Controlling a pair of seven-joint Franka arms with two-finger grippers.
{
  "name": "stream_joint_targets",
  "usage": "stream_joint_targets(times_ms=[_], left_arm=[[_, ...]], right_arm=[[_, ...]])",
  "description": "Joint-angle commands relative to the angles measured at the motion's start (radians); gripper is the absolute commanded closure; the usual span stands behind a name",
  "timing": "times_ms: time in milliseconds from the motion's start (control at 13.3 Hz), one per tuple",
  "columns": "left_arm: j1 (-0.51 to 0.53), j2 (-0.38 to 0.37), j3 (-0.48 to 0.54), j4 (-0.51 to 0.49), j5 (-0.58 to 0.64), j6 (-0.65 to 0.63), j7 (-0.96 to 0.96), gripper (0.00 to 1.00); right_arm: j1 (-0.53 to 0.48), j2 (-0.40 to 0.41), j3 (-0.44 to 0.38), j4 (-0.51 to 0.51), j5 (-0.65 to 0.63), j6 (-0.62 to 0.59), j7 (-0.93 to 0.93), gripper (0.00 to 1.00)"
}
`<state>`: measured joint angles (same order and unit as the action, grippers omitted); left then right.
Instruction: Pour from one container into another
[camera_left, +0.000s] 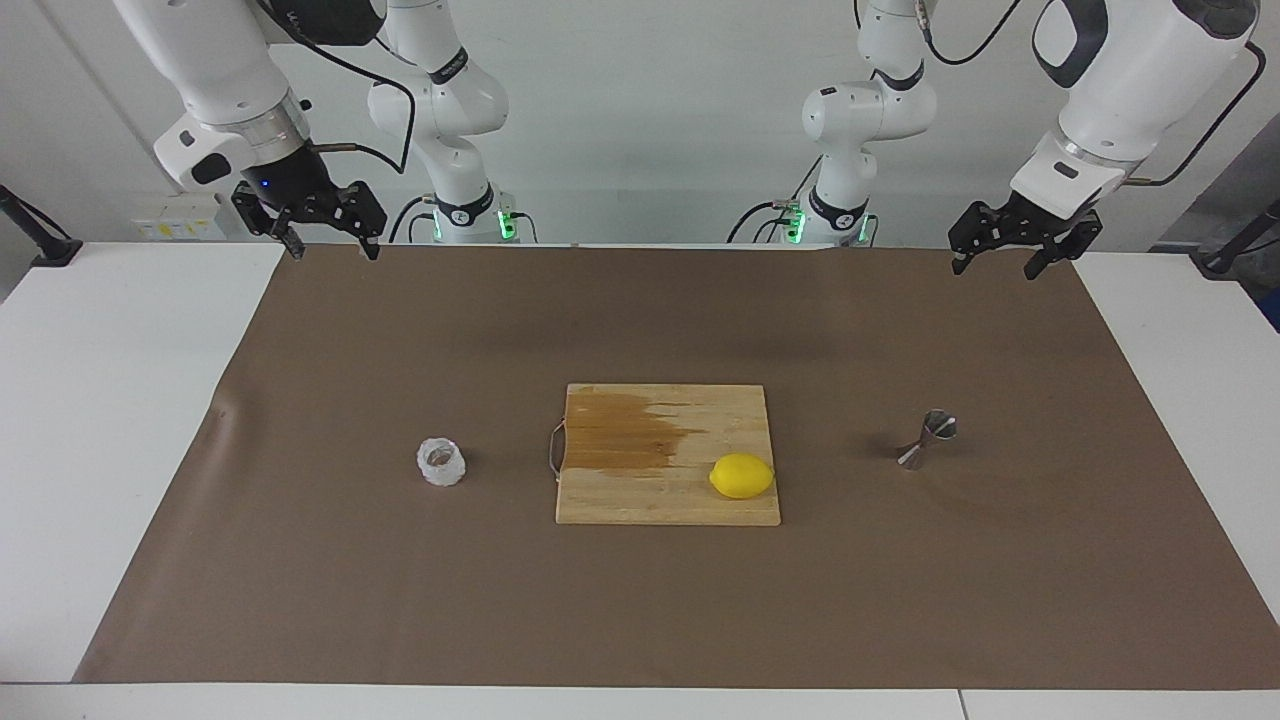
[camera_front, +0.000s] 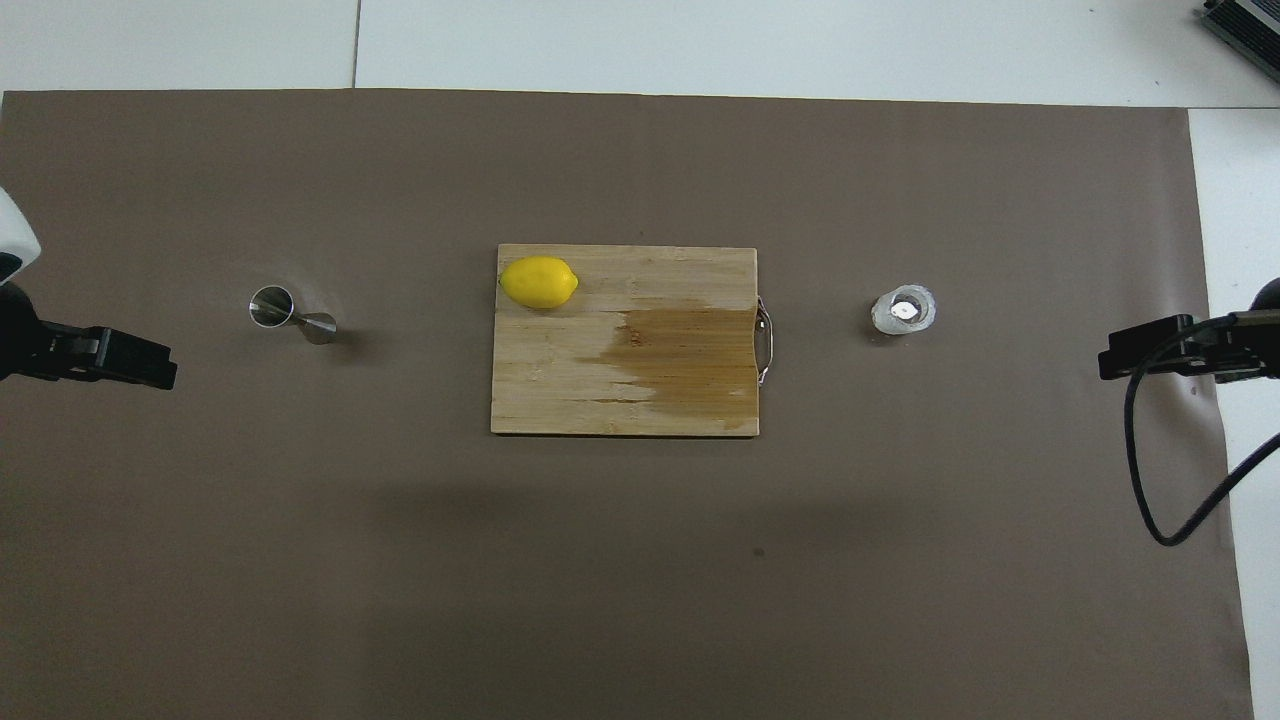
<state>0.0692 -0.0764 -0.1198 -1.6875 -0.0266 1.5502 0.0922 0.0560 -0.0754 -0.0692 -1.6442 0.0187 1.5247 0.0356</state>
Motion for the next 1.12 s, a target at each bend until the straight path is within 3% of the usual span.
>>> stream_joint_targets(times_ms=[0, 1049], left_arm=[[-0.012, -0.028, 0.009, -0.028, -0.01, -0.001, 0.006, 0.0], [0.003, -0.028, 0.015, -0.023, -0.009, -0.01, 0.003, 0.0]], right_arm=[[-0.016, -0.006, 0.014, 0.0, 0.009, 0.002, 0.018, 0.0], [-0.016, -0.006, 0.012, 0.0, 0.009, 0.002, 0.018, 0.0]])
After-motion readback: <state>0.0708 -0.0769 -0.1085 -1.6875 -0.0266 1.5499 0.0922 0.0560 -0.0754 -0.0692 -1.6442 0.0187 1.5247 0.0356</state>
